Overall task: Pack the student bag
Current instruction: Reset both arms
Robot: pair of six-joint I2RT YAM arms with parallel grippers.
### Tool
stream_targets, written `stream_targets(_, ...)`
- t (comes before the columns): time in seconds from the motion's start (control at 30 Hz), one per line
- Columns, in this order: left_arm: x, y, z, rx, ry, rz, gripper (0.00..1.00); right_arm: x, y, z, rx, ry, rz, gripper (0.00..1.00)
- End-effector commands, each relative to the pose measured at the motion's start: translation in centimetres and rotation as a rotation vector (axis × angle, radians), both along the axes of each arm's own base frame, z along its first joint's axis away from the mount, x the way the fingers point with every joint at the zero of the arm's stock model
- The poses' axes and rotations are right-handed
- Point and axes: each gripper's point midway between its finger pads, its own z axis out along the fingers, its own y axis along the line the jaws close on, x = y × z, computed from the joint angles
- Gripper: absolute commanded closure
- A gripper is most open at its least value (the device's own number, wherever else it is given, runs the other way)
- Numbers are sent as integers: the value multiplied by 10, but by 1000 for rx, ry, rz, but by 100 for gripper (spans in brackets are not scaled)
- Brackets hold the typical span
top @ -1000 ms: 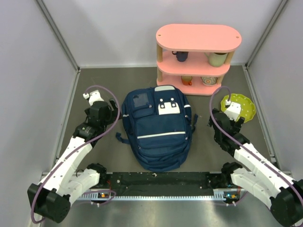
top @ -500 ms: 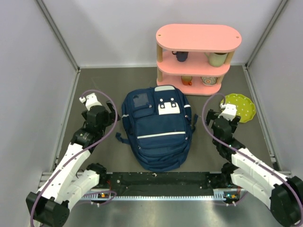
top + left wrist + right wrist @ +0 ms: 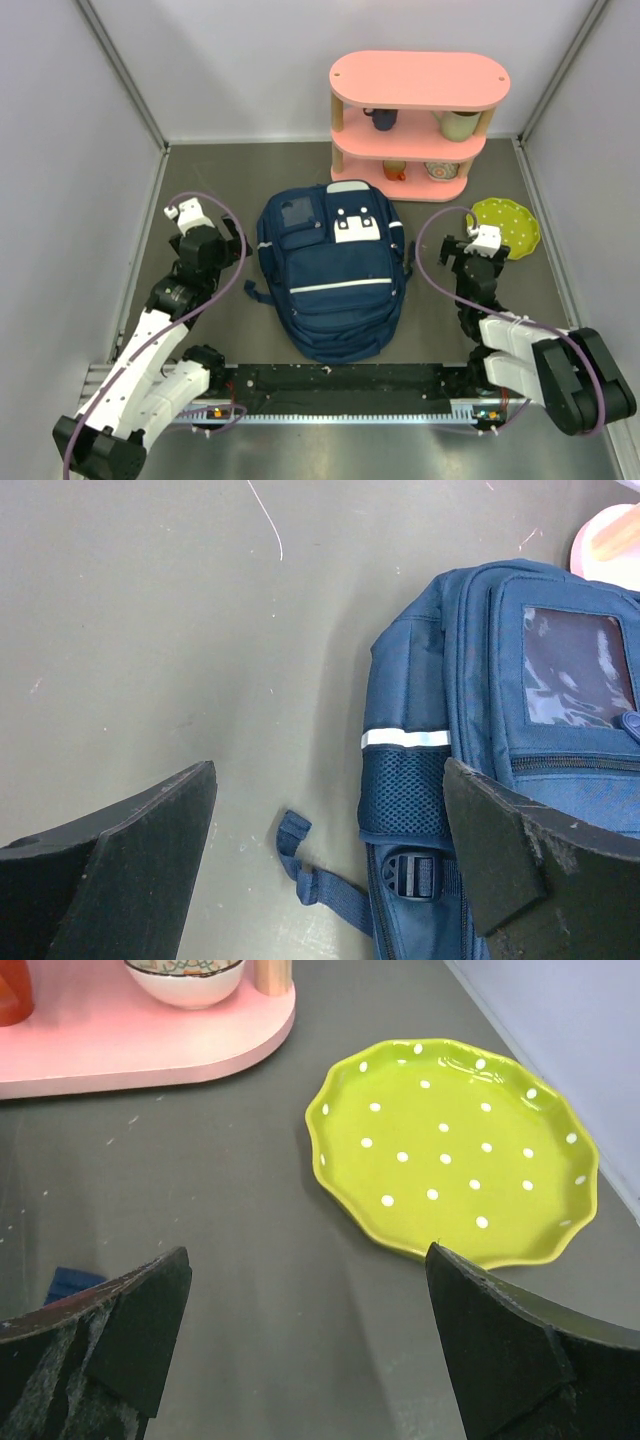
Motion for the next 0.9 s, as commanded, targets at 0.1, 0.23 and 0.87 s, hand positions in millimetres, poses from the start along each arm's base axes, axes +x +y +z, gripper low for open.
stream_targets(0.1, 2, 5, 11, 8, -58, 15, 1, 22, -10, 15, -26, 73, -47, 1)
stream_targets(0.23, 3, 2, 8, -2, -62, 7, 1, 11, 1, 19, 35, 23, 22, 1)
stream_targets(0.87, -3, -3, 7, -40, -76, -24, 1, -1, -35, 65, 119, -205, -136, 1)
